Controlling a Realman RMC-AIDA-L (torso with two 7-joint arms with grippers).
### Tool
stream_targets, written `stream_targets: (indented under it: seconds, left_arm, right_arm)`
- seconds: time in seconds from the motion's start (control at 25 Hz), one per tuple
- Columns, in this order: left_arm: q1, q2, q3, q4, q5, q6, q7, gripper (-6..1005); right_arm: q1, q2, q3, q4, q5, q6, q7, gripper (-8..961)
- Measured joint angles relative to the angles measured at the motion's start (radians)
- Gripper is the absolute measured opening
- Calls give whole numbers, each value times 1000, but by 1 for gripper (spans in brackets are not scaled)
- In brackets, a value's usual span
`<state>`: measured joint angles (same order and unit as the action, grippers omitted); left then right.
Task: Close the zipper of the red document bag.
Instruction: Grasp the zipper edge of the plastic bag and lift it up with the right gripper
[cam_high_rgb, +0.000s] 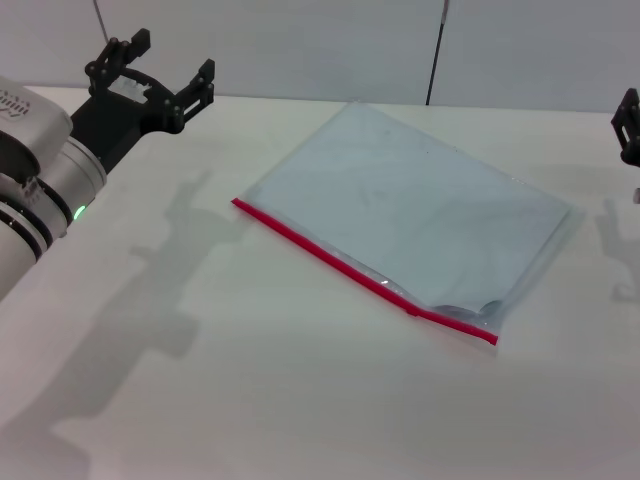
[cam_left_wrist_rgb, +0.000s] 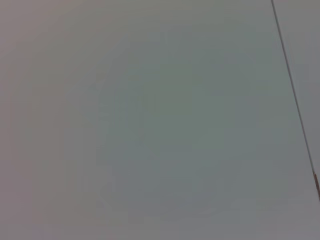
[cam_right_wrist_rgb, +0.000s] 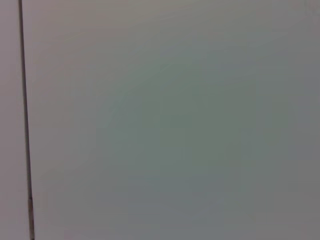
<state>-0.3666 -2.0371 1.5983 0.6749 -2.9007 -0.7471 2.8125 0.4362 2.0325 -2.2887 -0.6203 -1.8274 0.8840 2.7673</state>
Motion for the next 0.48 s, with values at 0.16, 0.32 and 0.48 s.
stream_targets:
  seconds: [0.16, 0.32, 0.48]
  left_arm:
    - [0, 0, 0, 0, 0, 0, 0, 856]
    - [0, 0, 0, 0, 0, 0, -1, 856]
    - [-1, 0, 0, 0, 0, 0, -1, 856]
  right_arm:
    - [1, 0, 1, 3, 0, -2, 0, 729]
    - [2, 0, 1, 4, 1, -3, 1, 729]
    - [3, 0, 2, 5, 2, -5, 1, 729]
